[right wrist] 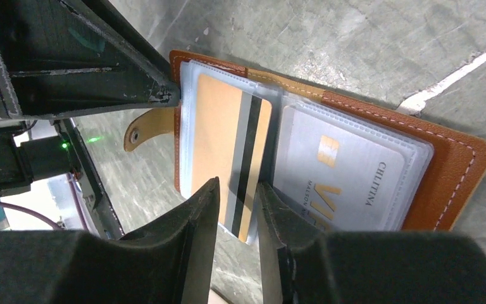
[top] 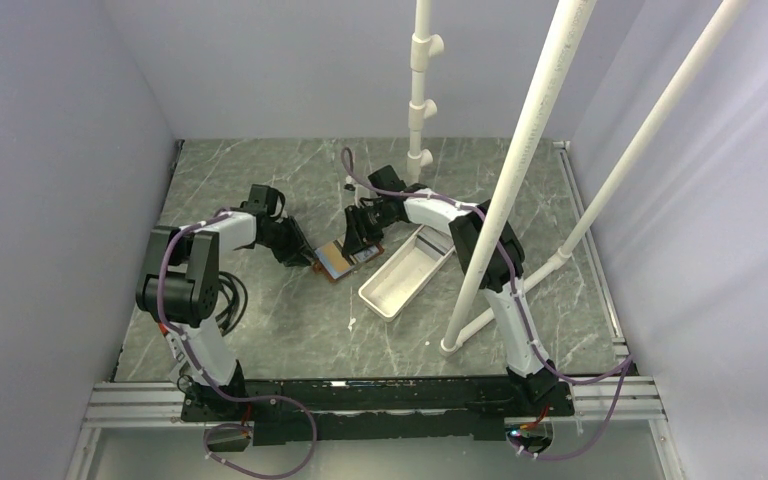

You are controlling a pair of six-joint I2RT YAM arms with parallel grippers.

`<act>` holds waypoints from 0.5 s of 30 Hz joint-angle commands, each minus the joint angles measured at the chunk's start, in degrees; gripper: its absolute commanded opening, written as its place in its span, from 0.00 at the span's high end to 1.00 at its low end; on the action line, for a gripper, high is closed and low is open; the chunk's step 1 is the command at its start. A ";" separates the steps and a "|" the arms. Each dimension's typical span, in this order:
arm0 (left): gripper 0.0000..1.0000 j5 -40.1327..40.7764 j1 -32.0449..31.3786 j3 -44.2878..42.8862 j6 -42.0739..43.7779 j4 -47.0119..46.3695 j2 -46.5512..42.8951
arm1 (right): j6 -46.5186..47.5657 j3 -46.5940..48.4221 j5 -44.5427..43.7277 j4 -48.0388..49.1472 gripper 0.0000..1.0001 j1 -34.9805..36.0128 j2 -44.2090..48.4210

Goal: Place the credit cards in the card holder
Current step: Insert the credit card into the card holder.

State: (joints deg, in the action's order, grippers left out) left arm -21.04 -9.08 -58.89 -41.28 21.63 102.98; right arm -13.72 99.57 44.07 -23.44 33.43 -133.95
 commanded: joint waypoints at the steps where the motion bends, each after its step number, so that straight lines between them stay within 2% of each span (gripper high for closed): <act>1: 0.68 2.12 0.20 2.63 0.70 0.53 2.38 | -0.98 -1.96 -3.32 0.90 0.70 -0.13 1.94; 5: 0.82 0.41 0.20 3.47 0.10 -1.85 3.12 | -2.31 -3.46 -1.70 3.60 0.76 0.86 2.12; 8: 0.93 -0.87 0.12 3.19 -0.39 -2.83 3.29 | -3.17 -3.76 -0.08 5.37 0.77 2.19 1.86; 11: 0.99 -1.35 0.03 2.76 -0.63 -3.02 3.06 | -4.00 -3.78 1.09 6.89 0.77 2.95 1.81; 15: 1.00 -0.87 -0.01 2.65 -0.15 -2.38 2.22 | -2.68 -2.73 -0.14 5.05 0.75 2.74 1.92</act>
State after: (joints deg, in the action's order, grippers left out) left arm -23.77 -8.34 -57.32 -41.87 19.33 103.74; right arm -17.52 96.84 44.47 -17.93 34.39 -133.34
